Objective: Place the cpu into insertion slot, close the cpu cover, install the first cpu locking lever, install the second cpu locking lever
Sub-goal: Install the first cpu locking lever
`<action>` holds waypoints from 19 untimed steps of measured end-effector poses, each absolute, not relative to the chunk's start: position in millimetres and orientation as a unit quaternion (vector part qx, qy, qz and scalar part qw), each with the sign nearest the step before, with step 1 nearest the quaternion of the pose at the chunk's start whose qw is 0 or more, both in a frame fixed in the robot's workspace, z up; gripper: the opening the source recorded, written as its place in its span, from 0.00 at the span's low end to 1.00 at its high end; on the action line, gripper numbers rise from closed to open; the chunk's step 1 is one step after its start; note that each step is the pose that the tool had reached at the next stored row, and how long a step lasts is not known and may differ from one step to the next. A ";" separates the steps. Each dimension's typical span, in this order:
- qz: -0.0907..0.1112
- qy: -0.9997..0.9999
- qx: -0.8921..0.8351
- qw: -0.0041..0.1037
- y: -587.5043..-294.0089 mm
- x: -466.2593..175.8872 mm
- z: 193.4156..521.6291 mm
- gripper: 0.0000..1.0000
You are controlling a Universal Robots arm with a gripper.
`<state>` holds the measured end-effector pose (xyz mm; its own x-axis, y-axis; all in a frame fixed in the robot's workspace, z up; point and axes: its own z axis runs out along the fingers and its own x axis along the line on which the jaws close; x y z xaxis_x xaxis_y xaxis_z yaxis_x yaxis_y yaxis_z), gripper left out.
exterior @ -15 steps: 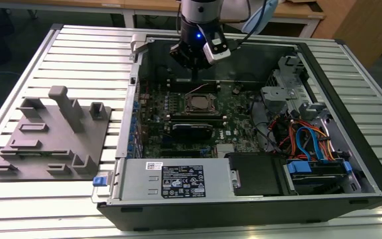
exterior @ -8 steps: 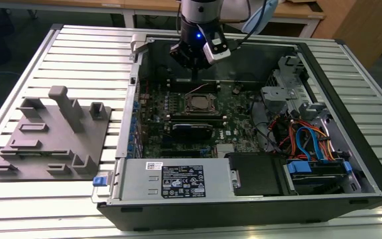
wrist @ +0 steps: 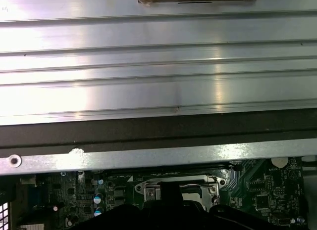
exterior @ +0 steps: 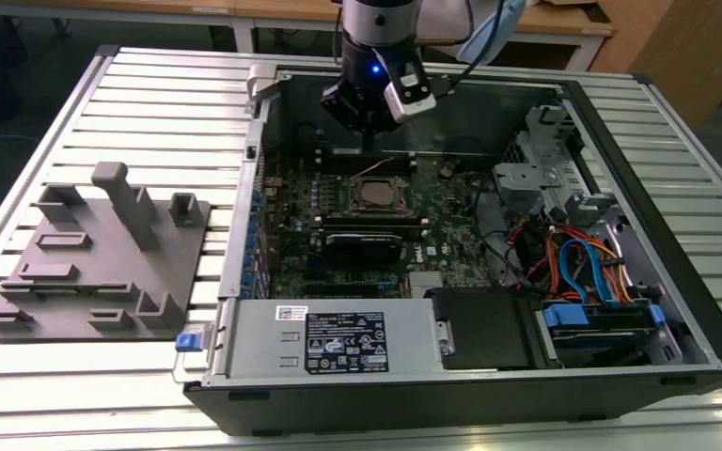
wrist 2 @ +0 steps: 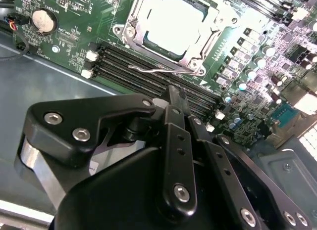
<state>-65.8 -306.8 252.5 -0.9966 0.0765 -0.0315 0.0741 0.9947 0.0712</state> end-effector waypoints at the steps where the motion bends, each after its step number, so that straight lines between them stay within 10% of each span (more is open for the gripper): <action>1: 0.035 0.999 0.038 0.017 -306.8 -65.8 252.4 0.10; 19: 0.033 0.999 0.038 0.015 -306.8 -58.3 246.2 0.10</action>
